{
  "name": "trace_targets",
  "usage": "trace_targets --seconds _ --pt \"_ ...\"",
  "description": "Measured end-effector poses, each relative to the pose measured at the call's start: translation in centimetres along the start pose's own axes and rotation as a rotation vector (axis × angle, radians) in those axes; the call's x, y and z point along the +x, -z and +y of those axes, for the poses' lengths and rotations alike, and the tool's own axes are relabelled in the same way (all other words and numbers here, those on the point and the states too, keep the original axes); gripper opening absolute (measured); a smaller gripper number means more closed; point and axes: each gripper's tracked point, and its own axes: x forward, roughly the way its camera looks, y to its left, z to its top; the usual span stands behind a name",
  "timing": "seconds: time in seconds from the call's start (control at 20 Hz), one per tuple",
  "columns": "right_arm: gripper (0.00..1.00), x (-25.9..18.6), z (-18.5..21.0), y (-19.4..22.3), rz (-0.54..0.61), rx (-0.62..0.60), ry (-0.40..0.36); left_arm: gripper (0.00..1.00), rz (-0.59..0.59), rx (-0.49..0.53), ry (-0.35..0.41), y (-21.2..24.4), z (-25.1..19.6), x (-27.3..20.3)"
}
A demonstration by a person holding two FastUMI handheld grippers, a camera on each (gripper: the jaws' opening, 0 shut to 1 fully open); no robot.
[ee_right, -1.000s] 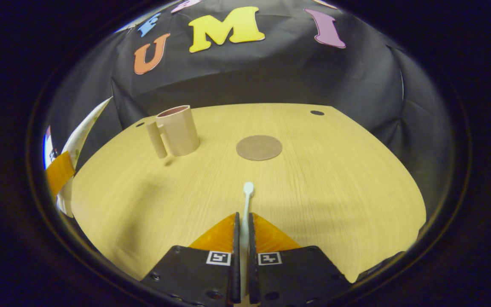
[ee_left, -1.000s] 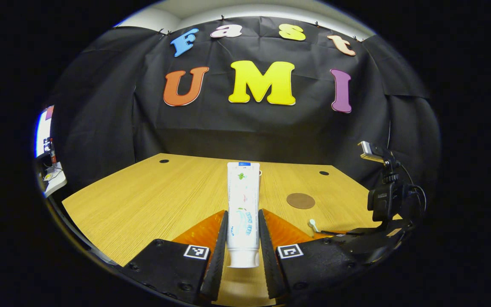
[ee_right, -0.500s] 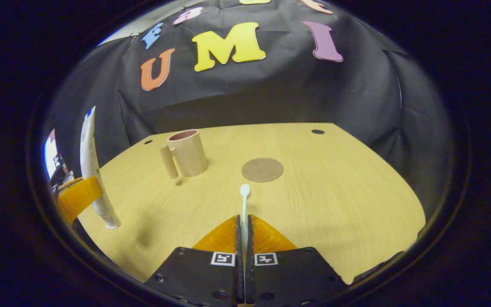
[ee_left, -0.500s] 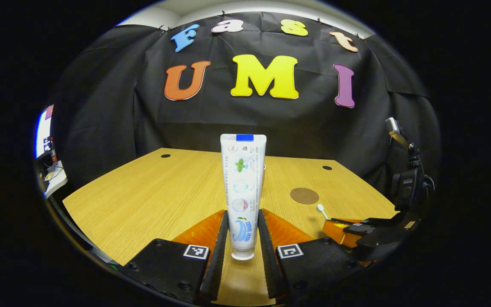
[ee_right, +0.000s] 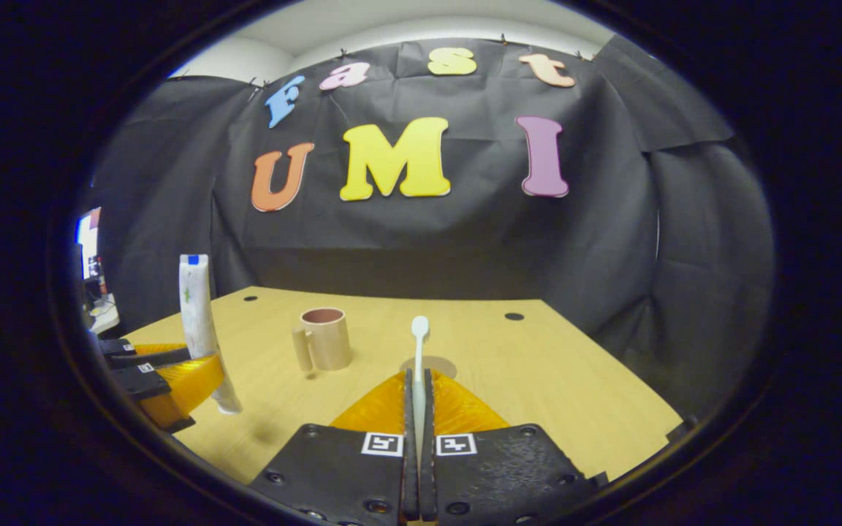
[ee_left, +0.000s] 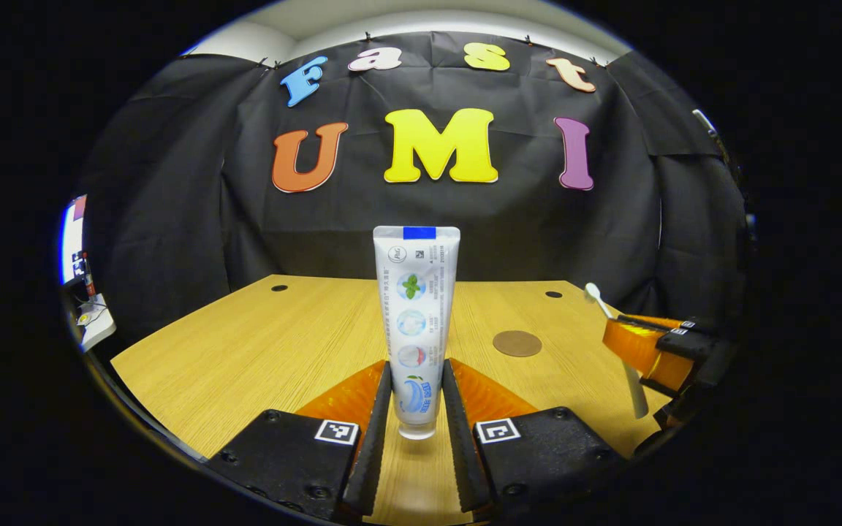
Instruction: Put the toothbrush and toothpaste on the desktop into the cup, then pick up the cup and place it on the coaster on the desktop.
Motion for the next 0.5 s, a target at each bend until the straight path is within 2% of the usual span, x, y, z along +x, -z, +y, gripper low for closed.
trace_targets --seconds 0.3,0.5 --pt "0.01 -2.6 -0.1 -2.8 -0.083 -0.015 -0.002 0.44 -0.022 -0.022 0.023 -0.9 -0.1 -0.3" --pt "0.01 -4.1 -0.9 -4.9 -0.139 -0.008 0.008 0.44 -0.107 -0.074 0.051 -4.0 -0.3 0.6"
